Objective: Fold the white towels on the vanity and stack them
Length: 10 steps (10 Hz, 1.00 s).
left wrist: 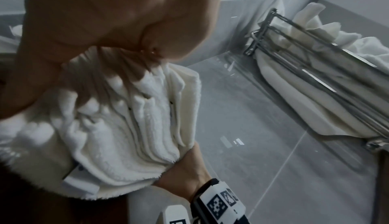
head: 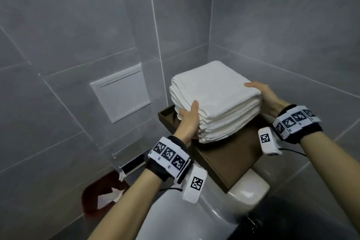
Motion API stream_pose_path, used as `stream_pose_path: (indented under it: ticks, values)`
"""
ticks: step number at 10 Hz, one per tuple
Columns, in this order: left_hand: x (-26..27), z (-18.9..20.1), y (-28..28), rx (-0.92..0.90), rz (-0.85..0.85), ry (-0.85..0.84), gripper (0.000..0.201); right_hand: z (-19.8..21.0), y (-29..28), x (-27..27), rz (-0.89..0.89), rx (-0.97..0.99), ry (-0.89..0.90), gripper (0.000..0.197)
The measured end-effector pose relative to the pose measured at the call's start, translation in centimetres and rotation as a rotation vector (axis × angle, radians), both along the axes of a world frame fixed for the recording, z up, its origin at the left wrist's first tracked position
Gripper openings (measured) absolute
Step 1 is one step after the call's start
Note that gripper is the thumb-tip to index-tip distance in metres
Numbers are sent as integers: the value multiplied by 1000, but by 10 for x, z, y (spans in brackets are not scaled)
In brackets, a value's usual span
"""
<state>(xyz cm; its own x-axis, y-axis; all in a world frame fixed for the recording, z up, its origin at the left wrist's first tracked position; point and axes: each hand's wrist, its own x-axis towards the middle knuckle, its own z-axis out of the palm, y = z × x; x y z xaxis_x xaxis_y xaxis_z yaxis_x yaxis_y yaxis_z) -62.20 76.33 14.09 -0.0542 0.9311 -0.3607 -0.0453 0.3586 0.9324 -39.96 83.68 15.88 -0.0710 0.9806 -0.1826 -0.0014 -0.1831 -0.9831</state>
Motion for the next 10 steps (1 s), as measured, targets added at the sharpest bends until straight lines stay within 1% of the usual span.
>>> stream_pose_path:
  ticks: [1,2,3,4,5,6,7,8,9,10]
  values:
    - [5,-16,10,-115,48,-20,81,-30,18,4,78,-70,12,31]
    - [6,-23,11,-185,-1,-26,76,-55,25,3,145,-150,-2,26]
    - [8,-26,9,-56,-68,215,83,-65,24,7,173,-157,-91,25]
    - [6,-23,12,192,-173,784,101,-59,18,15,286,-10,-442,43]
    - [4,-24,25,327,-449,1188,109,-52,11,7,349,291,-734,56]
    - [0,-31,36,175,-635,1330,126,-61,8,-9,422,369,-987,61]
    - [-1,-45,40,131,-616,1352,131,-73,10,-14,417,357,-1132,60]
    - [3,-51,38,106,-582,1349,130,-79,12,-15,420,387,-1157,58]
    - [5,-50,39,84,-586,1327,127,-76,17,-13,449,342,-1179,58]
    - [-6,-33,33,222,-440,1110,99,-60,10,-20,397,345,-1101,57]
